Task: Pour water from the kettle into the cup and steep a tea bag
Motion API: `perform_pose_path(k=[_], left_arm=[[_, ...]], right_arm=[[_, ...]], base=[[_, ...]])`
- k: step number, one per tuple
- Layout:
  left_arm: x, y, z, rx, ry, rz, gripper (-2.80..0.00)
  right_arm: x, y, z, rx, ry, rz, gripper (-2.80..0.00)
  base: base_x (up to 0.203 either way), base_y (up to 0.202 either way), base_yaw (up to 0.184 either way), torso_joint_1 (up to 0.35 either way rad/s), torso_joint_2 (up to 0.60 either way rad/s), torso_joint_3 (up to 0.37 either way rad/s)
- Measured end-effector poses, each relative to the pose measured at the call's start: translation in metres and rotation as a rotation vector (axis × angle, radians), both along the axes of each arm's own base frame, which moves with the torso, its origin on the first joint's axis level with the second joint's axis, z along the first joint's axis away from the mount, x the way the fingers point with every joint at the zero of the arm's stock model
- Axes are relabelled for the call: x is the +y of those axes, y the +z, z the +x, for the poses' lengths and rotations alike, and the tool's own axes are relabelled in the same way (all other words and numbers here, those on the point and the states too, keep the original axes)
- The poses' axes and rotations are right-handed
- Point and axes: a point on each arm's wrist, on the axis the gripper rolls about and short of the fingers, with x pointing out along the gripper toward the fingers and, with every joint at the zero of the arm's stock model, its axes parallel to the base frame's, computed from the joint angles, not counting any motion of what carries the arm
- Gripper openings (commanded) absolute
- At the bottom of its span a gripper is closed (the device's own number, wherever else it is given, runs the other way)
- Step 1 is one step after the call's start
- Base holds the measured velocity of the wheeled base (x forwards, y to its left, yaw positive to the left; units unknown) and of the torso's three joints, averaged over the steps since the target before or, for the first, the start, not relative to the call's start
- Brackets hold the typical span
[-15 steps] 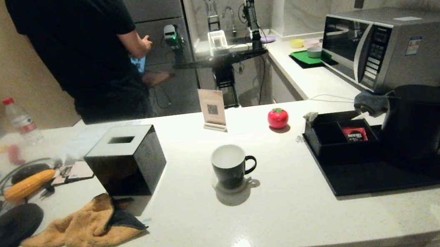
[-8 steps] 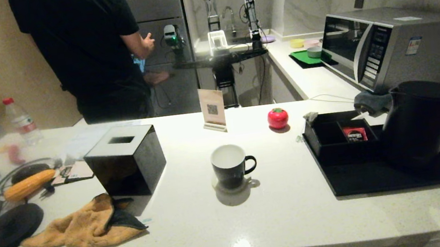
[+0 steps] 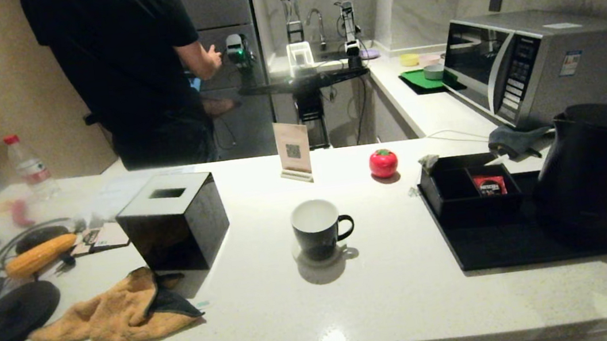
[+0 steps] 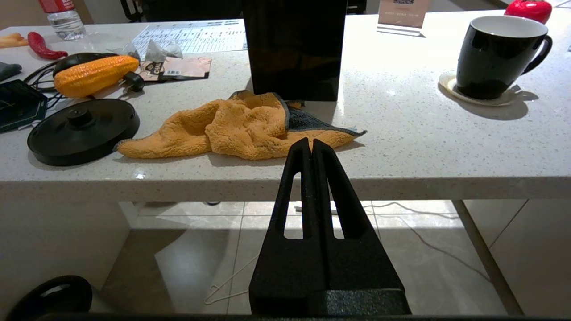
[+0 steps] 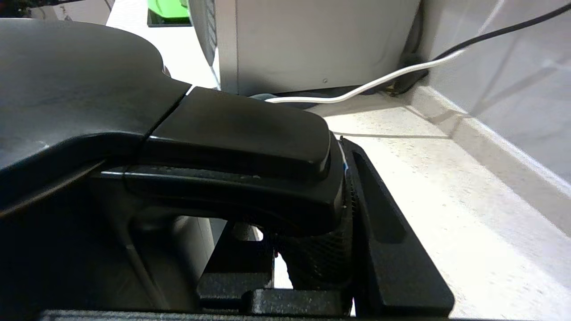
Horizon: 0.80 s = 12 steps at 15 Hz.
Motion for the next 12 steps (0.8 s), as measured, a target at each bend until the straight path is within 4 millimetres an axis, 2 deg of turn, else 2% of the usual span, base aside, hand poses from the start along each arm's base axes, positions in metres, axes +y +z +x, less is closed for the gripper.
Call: perform_pose_path(k=[6, 12], left_arm=[[0.0, 0.0, 0.0, 0.0, 0.0, 0.0, -2.8], [0.0, 0.0, 0.0, 0.0, 0.0, 0.0, -2.8]], right_arm=[[0.007, 0.017, -0.026, 0.033, -0.02, 0.032, -2.8], [0.028, 0.044, -0.052, 0.028, 0.072, 0.037, -2.8]], base=[[0.0, 0.0, 0.0, 0.0, 0.0, 0.0], [0.0, 0.0, 0.0, 0.0, 0.0, 0.0]])
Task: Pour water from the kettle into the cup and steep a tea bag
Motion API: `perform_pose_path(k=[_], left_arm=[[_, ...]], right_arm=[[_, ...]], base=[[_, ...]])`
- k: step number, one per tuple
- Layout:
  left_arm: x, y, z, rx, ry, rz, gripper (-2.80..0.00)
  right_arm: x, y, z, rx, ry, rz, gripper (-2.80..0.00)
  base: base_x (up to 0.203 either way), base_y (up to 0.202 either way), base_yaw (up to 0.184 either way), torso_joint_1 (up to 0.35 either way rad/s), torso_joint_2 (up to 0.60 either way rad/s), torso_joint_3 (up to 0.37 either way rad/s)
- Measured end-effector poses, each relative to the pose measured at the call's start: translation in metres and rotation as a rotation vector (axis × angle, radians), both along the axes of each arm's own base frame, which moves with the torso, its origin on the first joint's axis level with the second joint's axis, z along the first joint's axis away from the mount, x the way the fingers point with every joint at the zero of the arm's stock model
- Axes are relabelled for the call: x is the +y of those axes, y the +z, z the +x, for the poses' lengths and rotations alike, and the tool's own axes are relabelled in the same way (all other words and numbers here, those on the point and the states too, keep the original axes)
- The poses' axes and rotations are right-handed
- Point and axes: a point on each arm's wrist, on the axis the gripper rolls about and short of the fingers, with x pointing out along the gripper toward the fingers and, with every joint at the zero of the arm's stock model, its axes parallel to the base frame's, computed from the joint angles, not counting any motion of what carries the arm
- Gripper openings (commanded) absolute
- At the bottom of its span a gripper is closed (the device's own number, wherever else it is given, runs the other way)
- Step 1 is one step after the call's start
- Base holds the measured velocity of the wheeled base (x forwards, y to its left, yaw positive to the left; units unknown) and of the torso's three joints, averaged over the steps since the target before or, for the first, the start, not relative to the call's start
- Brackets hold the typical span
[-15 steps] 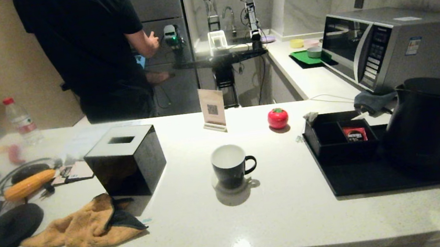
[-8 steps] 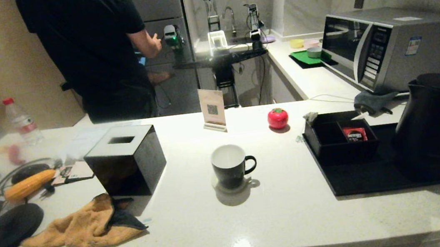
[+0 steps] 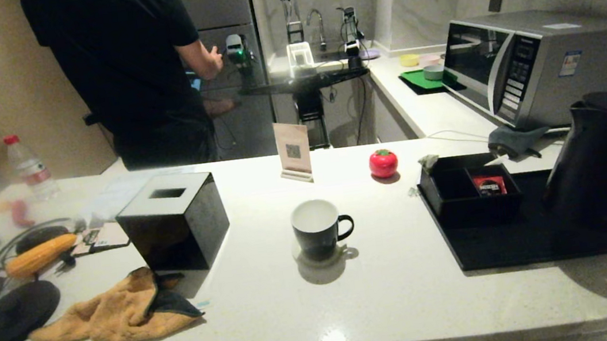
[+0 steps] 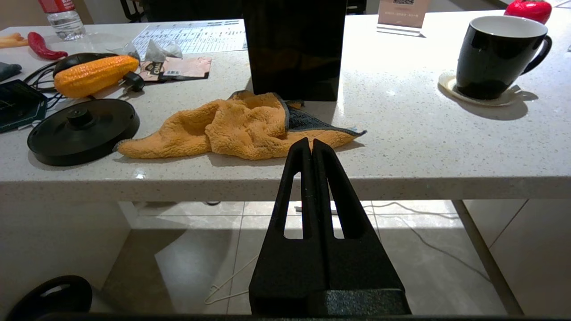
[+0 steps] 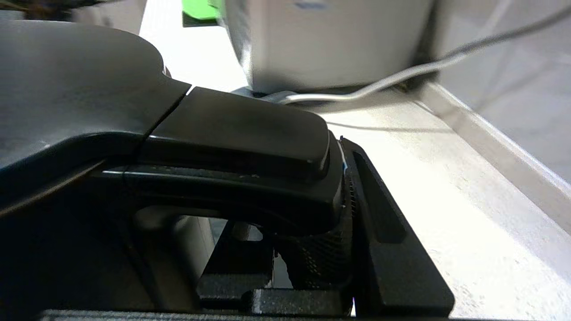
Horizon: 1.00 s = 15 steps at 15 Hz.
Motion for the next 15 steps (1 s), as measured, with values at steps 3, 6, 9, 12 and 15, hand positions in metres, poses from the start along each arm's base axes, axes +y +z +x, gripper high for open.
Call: perform_pose_path(k=[3, 6, 9, 12, 15], left_arm=[[0.0, 0.0, 0.0, 0.0, 0.0, 0.0, -2.8], [0.0, 0.0, 0.0, 0.0, 0.0, 0.0, -2.8], [0.0, 0.0, 0.0, 0.0, 0.0, 0.0, -2.8], [0.0, 0.0, 0.0, 0.0, 0.0, 0.0, -2.8], [0.0, 0.0, 0.0, 0.0, 0.0, 0.0, -2.8]], right_arm=[[0.013, 0.012, -0.007, -0.011, 0.032, -0.008, -2.8], [0.029, 0.021, -0.009, -0.029, 0.082, -0.02, -2.8], [0.05, 0.028, -0.005, -0.028, 0.162, -0.021, -2.8], [0.072, 0.034, -0.001, -0.044, 0.248, -0.04, -2.8], [0.097, 0.037, 0.003, -0.057, 0.296, -0.044, -2.8]], base=[[0.0, 0.0, 0.0, 0.0, 0.0, 0.0], [0.0, 0.0, 0.0, 0.0, 0.0, 0.0], [0.0, 0.0, 0.0, 0.0, 0.0, 0.0], [0.0, 0.0, 0.0, 0.0, 0.0, 0.0], [0.0, 0.0, 0.0, 0.0, 0.0, 0.0]])
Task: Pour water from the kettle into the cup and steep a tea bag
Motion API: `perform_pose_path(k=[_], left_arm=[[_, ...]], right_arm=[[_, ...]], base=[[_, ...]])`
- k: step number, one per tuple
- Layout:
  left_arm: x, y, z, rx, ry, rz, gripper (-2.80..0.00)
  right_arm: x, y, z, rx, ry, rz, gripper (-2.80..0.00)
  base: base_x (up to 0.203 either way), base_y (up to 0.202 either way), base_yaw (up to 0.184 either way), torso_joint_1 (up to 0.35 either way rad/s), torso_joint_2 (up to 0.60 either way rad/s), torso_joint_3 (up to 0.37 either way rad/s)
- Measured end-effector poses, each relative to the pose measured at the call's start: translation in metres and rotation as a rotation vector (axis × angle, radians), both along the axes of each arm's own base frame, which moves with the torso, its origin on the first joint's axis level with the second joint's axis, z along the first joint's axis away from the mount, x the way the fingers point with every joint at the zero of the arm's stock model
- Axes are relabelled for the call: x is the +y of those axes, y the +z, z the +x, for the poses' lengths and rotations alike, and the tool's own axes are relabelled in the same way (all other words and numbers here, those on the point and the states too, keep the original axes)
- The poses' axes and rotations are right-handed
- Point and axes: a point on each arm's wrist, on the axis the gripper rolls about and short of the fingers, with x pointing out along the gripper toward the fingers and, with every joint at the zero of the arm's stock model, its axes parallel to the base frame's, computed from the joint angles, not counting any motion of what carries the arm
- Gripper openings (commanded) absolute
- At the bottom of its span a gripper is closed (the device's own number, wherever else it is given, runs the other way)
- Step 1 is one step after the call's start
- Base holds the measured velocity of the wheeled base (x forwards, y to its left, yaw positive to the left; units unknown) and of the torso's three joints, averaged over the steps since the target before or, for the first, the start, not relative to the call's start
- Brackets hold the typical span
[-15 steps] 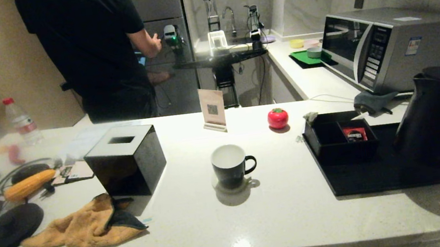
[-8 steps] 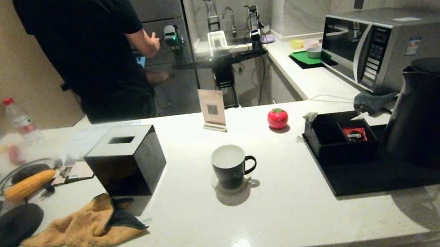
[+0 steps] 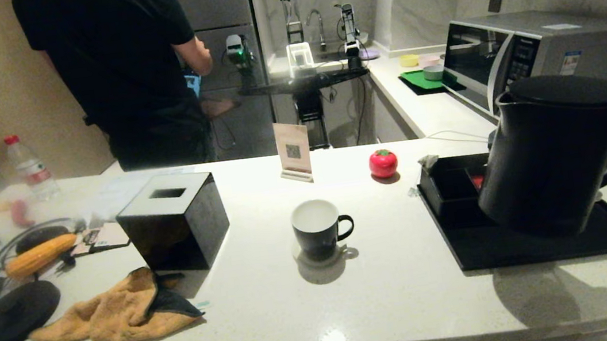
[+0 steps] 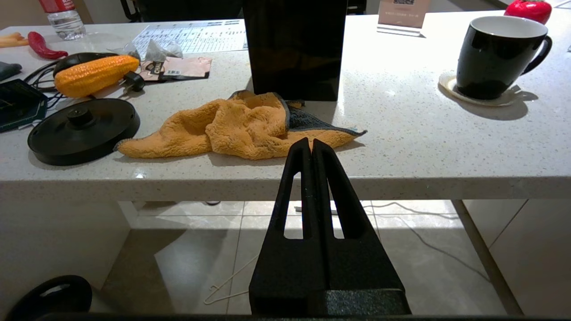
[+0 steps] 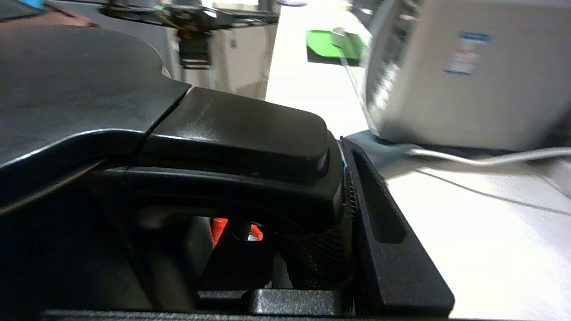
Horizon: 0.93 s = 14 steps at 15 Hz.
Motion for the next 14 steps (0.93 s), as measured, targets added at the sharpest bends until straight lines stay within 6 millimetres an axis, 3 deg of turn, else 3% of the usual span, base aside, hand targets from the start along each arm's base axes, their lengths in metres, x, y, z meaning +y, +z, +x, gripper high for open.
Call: perform_pose_path(k=[14], left_arm=[[0.0, 0.0, 0.0, 0.0, 0.0, 0.0, -2.8]], right_arm=[[0.078, -0.008, 0.013, 0.061, 0.012, -0.059, -2.8]], base=[[0.0, 0.0, 0.0, 0.0, 0.0, 0.0]])
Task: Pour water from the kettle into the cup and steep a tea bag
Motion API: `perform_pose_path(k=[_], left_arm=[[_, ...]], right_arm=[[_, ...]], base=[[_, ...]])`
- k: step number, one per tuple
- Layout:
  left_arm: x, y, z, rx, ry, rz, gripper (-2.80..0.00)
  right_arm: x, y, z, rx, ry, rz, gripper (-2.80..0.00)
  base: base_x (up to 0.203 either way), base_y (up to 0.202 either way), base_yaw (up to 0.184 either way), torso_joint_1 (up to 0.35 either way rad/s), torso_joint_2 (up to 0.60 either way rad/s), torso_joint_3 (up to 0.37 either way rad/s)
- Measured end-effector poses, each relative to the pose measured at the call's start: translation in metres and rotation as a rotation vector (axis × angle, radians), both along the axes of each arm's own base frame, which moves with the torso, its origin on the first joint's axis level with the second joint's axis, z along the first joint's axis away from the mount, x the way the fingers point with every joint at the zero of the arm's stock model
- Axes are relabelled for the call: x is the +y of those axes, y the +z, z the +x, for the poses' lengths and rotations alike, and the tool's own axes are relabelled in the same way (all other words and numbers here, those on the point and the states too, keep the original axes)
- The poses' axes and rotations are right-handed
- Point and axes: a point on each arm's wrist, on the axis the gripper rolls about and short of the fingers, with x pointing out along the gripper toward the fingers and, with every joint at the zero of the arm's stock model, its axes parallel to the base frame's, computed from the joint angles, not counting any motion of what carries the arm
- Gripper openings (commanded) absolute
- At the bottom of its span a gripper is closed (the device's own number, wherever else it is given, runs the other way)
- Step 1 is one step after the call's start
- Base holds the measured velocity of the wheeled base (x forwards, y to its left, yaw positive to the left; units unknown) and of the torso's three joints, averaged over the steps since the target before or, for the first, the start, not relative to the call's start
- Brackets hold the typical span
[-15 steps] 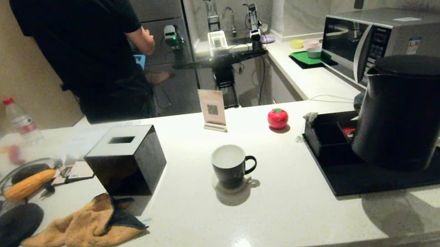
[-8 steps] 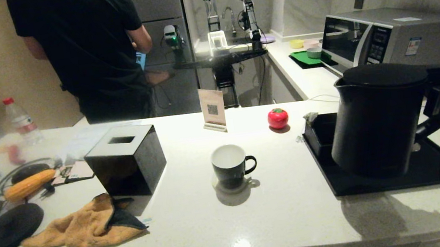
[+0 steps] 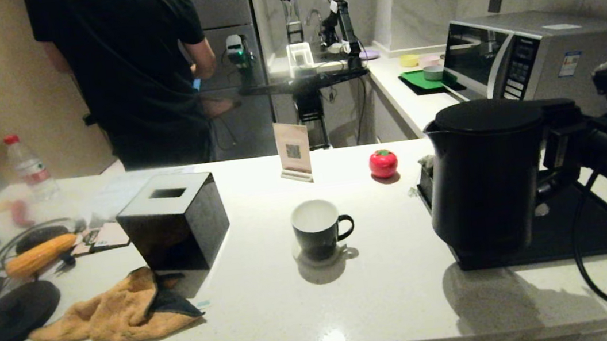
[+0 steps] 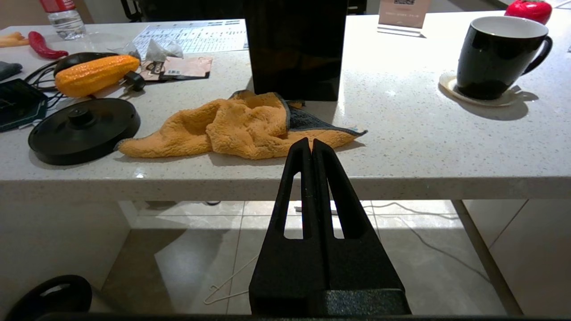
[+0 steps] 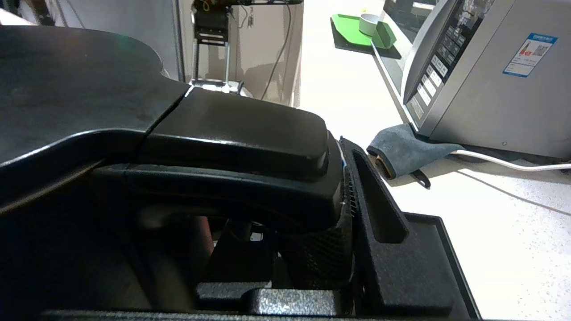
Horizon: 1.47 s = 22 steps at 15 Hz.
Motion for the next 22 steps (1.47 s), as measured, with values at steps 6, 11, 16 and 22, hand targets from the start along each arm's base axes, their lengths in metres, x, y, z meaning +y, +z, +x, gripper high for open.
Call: perform_pose_path(k=[6, 11, 16, 22], left_arm=[[0.0, 0.0, 0.0, 0.0, 0.0, 0.0, -2.8], [0.0, 0.0, 0.0, 0.0, -0.001, 0.0, -2.8], [0.0, 0.0, 0.0, 0.0, 0.0, 0.0, -2.8], [0.0, 0.0, 0.0, 0.0, 0.0, 0.0, -2.8]], right_arm=[[0.037, 0.008, 0.018, 0.009, 0.024, 0.0, -2.8], [0.056, 0.011, 0.032, -0.001, 0.034, -0.034, -2.8], [0.064, 0.004, 0.041, 0.012, 0.044, -0.094, -2.8], [0.082, 0.002, 0.051, 0.006, 0.084, -0.134, -2.8]], base=[[0.0, 0.0, 0.0, 0.0, 0.0, 0.0], [0.0, 0.0, 0.0, 0.0, 0.0, 0.0], [0.0, 0.0, 0.0, 0.0, 0.0, 0.0], [0.0, 0.0, 0.0, 0.0, 0.0, 0.0]])
